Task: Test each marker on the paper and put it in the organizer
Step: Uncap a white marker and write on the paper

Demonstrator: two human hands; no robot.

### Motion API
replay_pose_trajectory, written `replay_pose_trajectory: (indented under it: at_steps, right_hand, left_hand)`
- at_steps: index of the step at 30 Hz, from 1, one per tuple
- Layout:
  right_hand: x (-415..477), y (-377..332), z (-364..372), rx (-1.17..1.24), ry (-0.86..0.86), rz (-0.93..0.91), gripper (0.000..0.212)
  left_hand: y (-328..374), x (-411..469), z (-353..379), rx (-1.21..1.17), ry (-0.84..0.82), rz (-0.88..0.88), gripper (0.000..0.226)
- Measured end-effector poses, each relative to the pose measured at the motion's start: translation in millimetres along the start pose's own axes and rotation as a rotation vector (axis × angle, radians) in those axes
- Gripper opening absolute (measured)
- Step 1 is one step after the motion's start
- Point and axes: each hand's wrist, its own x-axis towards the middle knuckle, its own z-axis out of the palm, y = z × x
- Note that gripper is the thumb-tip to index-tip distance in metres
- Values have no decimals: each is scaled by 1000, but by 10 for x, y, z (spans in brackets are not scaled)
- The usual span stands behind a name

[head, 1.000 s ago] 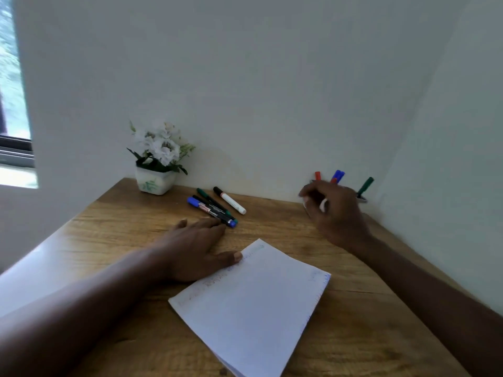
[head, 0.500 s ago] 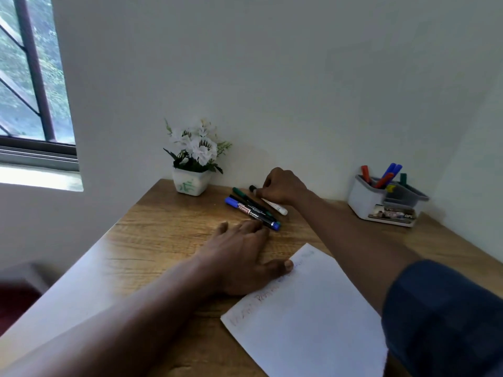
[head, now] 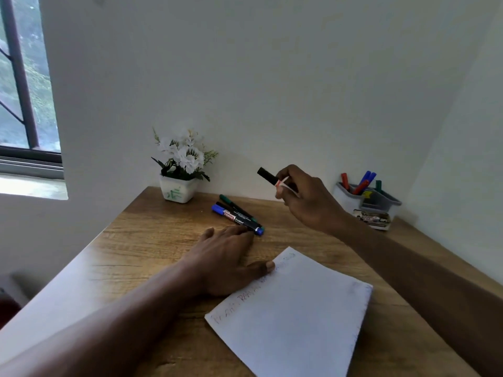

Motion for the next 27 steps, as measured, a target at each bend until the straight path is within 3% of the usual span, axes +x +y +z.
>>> replay_pose_trajectory:
  at_steps: [4,8,14,27]
  right_hand:
    - [-588,-73,-127,-13,3,-63,8]
    - [-928,-167,-14,-89,-57,-136,22]
    - [-983,-240,81,-109,-123,-240,33]
    - [-1027,-220,96,-215,-119,-252,39]
  left_hand:
    - [38,-90,-26,-149,250,6,93]
    - [99,-174,-85,-272,494,138,81]
    - [147,-216,-81,-214,565,319,35]
    - [95,-232,-64,-269,542,350,33]
